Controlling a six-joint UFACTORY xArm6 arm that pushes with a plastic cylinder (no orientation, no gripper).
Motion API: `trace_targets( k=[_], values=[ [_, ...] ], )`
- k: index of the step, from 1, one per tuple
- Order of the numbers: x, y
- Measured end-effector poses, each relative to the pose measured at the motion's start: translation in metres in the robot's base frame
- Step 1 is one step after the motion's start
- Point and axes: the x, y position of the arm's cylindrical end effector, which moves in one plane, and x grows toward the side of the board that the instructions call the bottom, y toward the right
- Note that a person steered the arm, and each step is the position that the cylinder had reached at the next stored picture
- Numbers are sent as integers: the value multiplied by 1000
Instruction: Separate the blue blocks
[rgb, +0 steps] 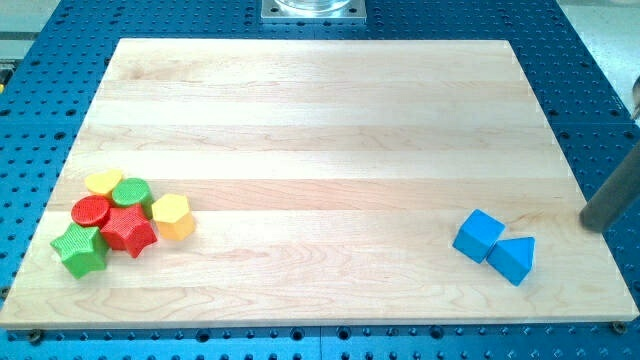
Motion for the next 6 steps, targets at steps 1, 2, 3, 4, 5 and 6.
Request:
trace_targets(
  k=[1, 2, 3, 4, 5, 6],
  values=[
    [29, -20],
    [29, -56],
    [24, -109],
    [5, -125],
    [-3, -166],
    [1, -298]
  ],
)
